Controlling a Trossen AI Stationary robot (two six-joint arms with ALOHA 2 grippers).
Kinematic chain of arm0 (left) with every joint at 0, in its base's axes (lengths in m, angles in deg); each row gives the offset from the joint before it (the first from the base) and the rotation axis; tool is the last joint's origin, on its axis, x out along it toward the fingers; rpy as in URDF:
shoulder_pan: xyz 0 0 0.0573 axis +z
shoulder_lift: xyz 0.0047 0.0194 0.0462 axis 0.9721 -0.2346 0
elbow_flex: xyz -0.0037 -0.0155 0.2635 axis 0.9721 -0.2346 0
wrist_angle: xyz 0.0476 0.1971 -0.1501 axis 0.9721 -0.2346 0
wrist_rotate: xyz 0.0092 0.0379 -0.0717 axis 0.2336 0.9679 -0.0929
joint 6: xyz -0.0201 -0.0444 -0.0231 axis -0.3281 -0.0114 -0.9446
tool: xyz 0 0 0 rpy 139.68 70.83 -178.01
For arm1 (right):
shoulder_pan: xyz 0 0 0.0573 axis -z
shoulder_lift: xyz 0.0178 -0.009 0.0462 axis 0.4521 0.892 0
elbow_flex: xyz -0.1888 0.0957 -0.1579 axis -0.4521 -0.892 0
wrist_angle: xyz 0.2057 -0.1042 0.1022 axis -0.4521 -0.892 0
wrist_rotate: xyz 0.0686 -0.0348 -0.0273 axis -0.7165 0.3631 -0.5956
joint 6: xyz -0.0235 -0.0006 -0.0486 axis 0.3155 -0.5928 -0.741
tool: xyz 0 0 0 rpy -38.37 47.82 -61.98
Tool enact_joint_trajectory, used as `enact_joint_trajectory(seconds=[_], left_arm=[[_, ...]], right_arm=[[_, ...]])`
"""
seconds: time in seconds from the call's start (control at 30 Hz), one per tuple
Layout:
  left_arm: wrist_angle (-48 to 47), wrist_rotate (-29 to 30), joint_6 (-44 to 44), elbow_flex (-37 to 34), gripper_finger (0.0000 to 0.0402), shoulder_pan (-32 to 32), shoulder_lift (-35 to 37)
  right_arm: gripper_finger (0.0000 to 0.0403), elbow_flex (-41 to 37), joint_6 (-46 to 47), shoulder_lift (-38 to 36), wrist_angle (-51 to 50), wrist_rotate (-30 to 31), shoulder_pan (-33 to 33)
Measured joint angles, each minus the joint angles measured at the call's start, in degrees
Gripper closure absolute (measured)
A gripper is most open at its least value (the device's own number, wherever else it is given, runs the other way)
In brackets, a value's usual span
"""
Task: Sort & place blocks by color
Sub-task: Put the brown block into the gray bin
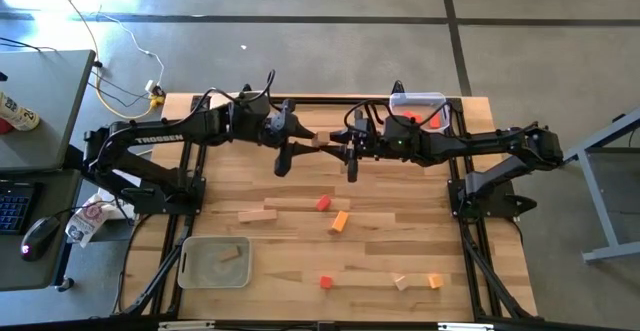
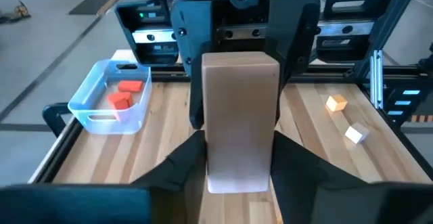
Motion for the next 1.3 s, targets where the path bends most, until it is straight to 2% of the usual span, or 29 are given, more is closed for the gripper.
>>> enact_joint_trajectory(seconds=[0.1,0.27,0.47,0.6,0.8,0.9,1.3], left_arm=[[-0.18,0.02,0.6,0.0,0.0303,-0.01,-0.2],[-1.53,0.26,0.71,0.02,0.0303,-0.35,-0.42],[-8.1,1.17,-0.06,-0.02,0.0303,-0.33,-0.11],[-14.6,1.22,-1.38,-0.02,0.0303,-0.36,1.49],[-25.81,1.2,-5.03,-0.02,0.0303,-2.04,3.97],[-30.7,1.07,-7.16,0.0,0.0303,-4.28,5.01],[-50.55,0.9,-16.81,0.0,0.0303,-17.81,6.1]], right_arm=[[0.0302,0.0,-0.16,0.0,-0.32,-0.02,0.0],[0.0259,0.0,0.31,0.02,-1.9,-0.6,-0.04],[0.0197,0.02,-0.27,-0.02,-4.78,-0.55,-0.4],[0.0171,0.02,-0.74,-0.02,-7.19,-1.01,-1.03],[0.0166,0.02,-3.22,-0.02,-12.55,-7.25,-1.07],[0.0166,0.02,-3.4,-0.02,-14.92,-8.49,-1.07],[0.0165,0.03,-12.11,-0.02,-25.25,-14.78,-1.14]])
